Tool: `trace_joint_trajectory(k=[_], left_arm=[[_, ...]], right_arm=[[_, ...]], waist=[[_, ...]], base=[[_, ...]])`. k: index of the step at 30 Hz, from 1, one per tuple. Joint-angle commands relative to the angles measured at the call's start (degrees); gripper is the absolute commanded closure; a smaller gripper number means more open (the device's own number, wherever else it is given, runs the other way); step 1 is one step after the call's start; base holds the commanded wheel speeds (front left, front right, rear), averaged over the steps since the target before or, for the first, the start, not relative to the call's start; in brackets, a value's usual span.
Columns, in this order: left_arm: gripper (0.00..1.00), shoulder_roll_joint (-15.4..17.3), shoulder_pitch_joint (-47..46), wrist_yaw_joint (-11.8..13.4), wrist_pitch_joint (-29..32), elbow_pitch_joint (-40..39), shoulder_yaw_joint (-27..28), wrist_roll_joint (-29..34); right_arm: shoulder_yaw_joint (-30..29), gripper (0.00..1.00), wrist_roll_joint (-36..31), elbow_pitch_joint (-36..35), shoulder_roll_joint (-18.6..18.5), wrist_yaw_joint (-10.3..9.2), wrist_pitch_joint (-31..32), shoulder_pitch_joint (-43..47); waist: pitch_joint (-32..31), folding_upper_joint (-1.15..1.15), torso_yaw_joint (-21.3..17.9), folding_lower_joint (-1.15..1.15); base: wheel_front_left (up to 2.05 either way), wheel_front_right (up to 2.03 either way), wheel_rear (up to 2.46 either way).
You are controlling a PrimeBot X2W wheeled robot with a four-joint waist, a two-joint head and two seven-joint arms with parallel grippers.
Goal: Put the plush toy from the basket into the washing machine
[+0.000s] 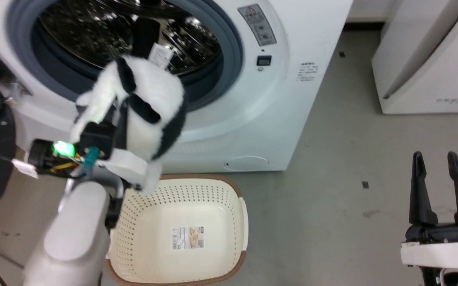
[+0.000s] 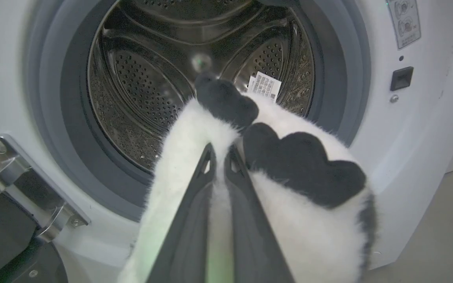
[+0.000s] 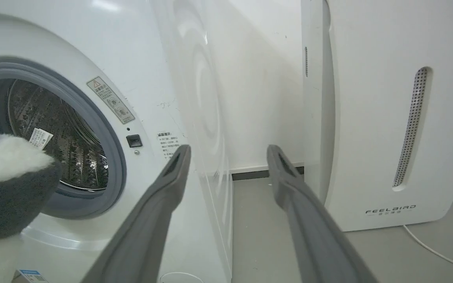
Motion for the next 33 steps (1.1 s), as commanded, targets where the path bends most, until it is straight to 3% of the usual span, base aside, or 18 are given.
trace_joint_trajectory(k=[1, 14, 33], left_arm=[[1.00, 0.8, -3.1, -0.2, -0.3, 0.8, 1.5, 0.2], [1.00, 3.1, -15.5, -1.3, -0.3, 6.0, 6.3, 1.4], [1.00, 11.4, -34.8, -2.6, -0.3, 13.9, 10.5, 2.7]], right_arm=[[0.1, 0.00, 0.1, -0.4, 0.0, -0.04, -0.3, -1.6], [0.5, 0.00, 1.3, -1.0, 0.0, -0.04, -0.3, -6.2], [1.3, 0.00, 4.5, -1.8, 0.0, -0.04, -0.3, -11.7]], waist=[[3.2, 0.00, -2.6, 0.00], [12.4, 0.00, -8.1, 0.00], [26.0, 0.00, -15.2, 0.00]], base=[[0.00, 0.00, 0.00], [0.00, 0.00, 0.00], [0.00, 0.00, 0.00]])
